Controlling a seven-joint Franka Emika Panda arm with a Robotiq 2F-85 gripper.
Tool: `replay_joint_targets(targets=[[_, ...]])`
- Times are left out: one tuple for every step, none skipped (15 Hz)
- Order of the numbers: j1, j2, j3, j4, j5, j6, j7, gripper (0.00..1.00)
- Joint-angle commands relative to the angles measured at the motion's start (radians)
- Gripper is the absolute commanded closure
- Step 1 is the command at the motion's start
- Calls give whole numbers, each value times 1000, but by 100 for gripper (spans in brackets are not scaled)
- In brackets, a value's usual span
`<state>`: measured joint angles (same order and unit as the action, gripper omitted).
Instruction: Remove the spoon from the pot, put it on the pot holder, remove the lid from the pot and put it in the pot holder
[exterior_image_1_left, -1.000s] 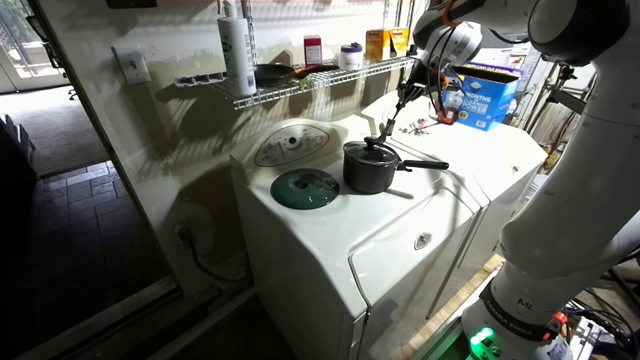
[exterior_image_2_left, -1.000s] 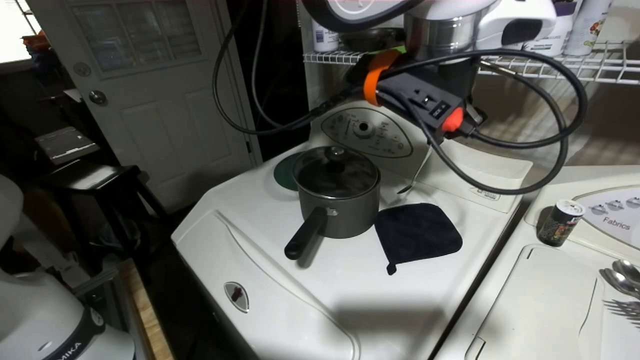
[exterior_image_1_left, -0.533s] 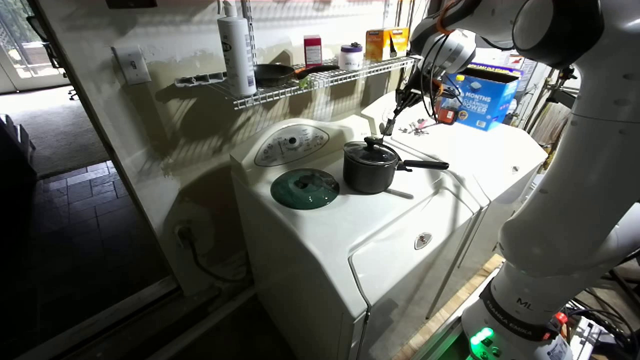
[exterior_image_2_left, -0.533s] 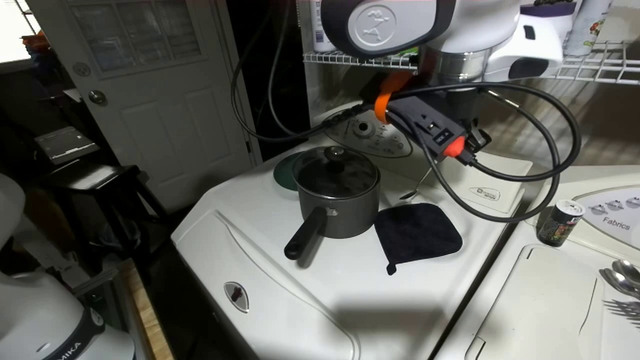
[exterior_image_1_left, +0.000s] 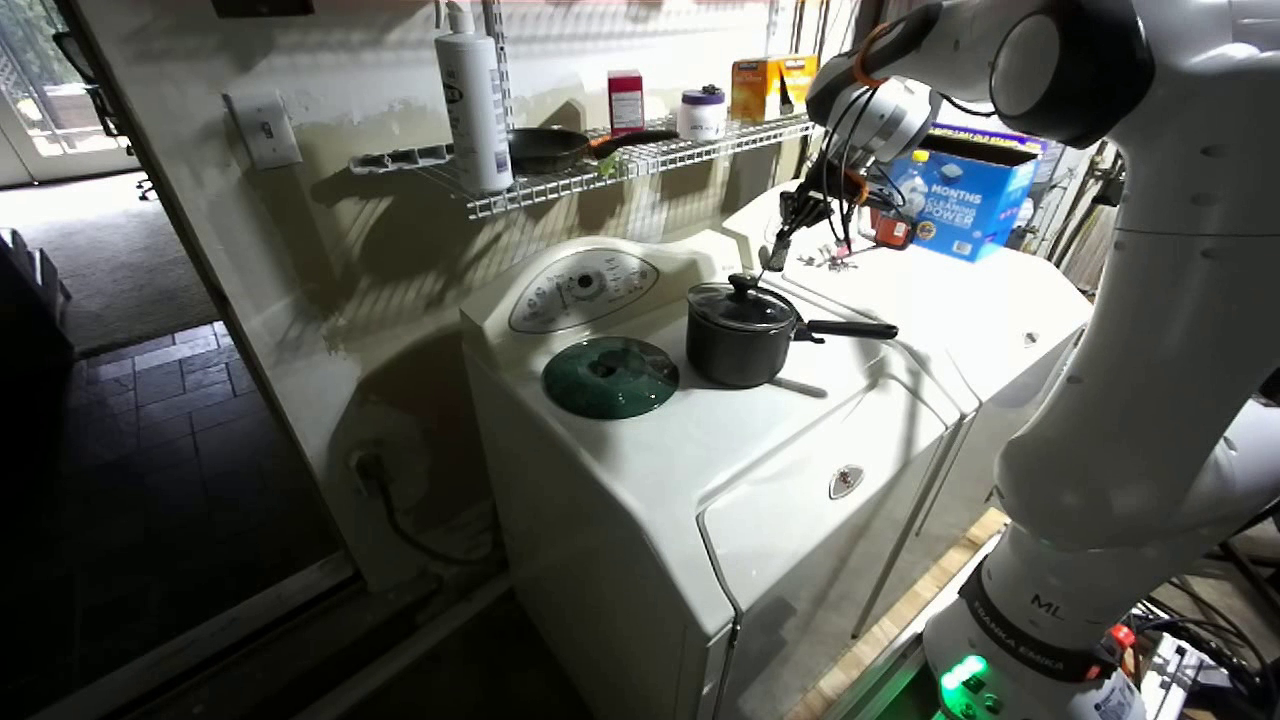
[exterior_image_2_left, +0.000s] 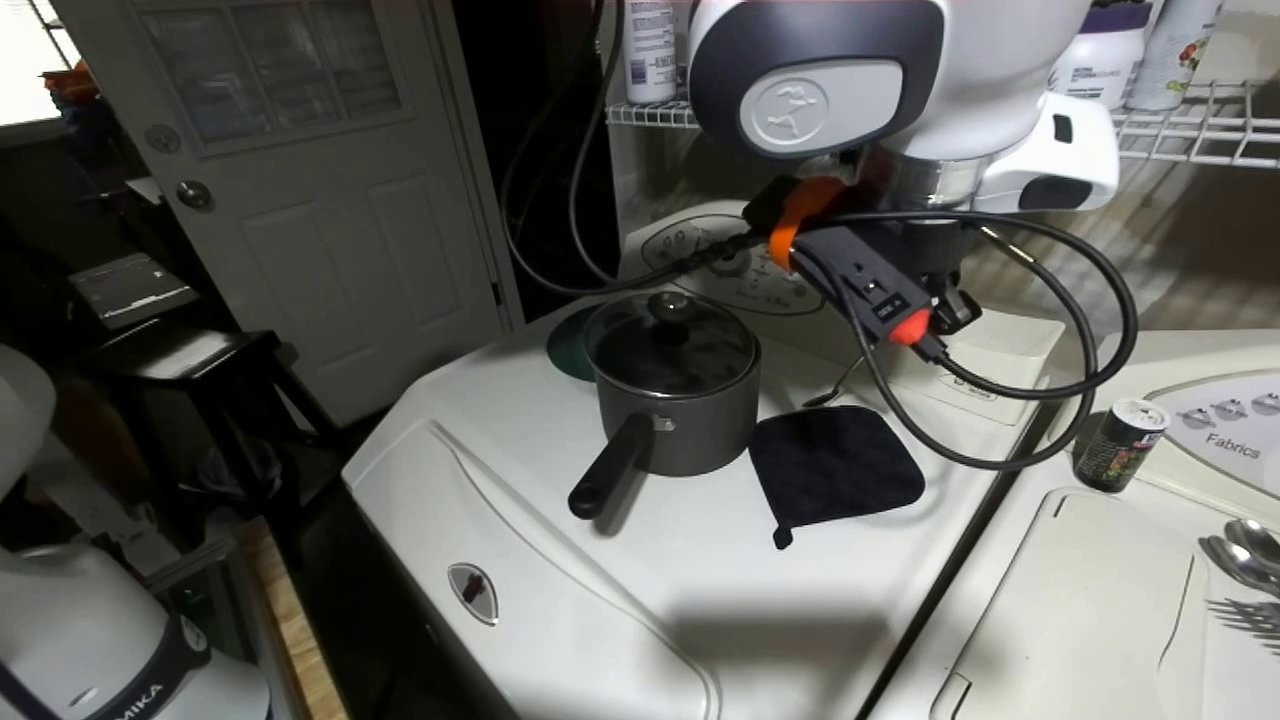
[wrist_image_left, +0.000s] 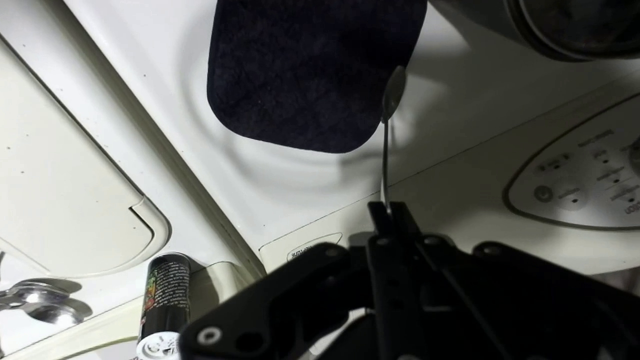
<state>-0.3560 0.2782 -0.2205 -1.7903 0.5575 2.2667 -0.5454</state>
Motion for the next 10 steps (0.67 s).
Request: replay_joint_targets(targets=[[-33, 44, 31, 61, 16, -34, 42, 99], [-38, 53, 36, 67, 18, -36, 47, 99], [-41, 56, 38, 72, 16, -40, 55, 99], [-44, 61, 41, 75, 14, -43, 62, 99], [-46, 64, 43, 79, 10, -47, 67, 99], [-48, 68, 44, 82, 3, -50, 76, 99], [-50, 70, 45, 84, 4, -57, 78, 99], [-52, 73, 46, 88, 5, -62, 80, 99], [-54, 76, 48, 92, 7, -71, 81, 99], [-54, 78, 49, 93, 5, -75, 83, 99]])
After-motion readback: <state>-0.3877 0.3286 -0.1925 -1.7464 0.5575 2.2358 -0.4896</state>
